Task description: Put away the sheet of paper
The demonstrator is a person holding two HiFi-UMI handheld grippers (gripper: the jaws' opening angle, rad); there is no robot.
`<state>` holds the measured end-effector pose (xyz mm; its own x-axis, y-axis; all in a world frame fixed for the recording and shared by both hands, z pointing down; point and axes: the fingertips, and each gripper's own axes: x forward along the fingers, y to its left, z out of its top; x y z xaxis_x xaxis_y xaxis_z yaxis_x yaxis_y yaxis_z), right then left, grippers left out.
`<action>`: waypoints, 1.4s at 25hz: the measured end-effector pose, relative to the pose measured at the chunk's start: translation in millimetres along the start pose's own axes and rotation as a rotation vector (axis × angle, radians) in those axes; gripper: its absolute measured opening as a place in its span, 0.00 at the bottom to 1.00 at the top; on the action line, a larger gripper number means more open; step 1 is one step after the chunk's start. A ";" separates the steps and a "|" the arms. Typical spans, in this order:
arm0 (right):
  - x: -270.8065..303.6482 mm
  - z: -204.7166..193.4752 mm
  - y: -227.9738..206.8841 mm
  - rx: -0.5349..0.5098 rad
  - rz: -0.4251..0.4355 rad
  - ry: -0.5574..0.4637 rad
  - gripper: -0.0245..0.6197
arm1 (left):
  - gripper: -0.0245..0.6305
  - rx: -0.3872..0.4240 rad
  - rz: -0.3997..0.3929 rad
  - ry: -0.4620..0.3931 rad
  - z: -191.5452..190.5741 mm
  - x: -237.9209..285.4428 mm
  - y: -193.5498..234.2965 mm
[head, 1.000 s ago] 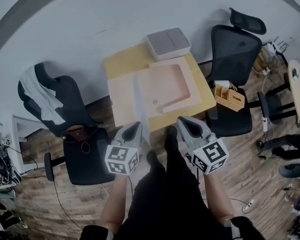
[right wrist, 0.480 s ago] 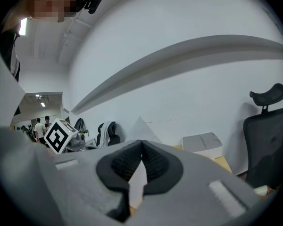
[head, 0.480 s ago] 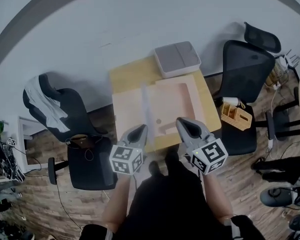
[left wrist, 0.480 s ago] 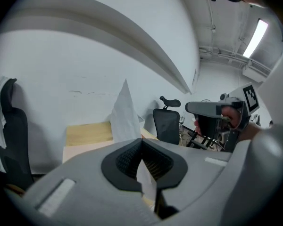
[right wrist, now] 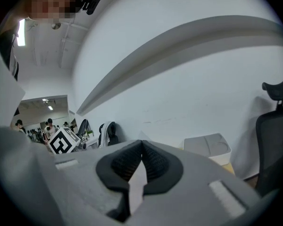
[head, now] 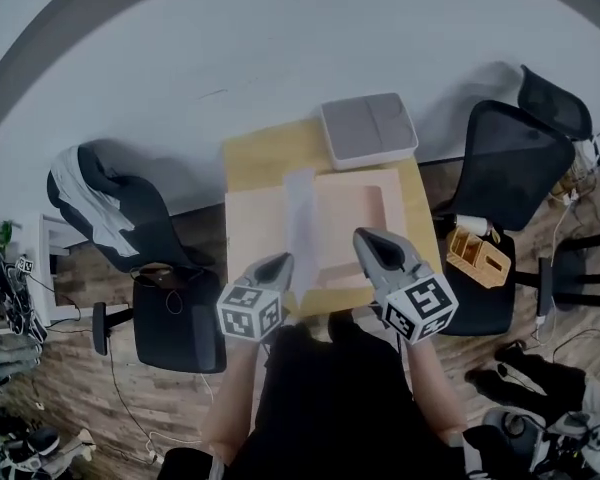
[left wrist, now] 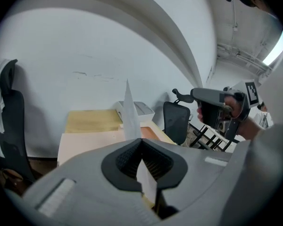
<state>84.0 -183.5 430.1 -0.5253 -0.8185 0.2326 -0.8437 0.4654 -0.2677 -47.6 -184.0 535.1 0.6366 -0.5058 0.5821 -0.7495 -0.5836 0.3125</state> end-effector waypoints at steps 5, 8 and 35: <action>12.9 -10.5 -19.6 0.015 0.016 0.039 0.04 | 0.05 -0.039 0.054 0.125 -35.4 37.3 37.4; 20.3 -14.1 -25.3 0.016 0.018 0.059 0.04 | 0.05 -0.049 0.106 0.168 -49.6 50.2 59.9; 49.0 -23.6 -35.6 0.025 -0.020 0.125 0.04 | 0.05 -0.116 0.204 0.273 -94.1 76.0 127.0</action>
<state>85.7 -232.2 473.1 -0.5191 -0.7788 0.3522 -0.8521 0.4391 -0.2848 -111.4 -236.8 689.7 0.4118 -0.4070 0.8153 -0.8817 -0.4041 0.2436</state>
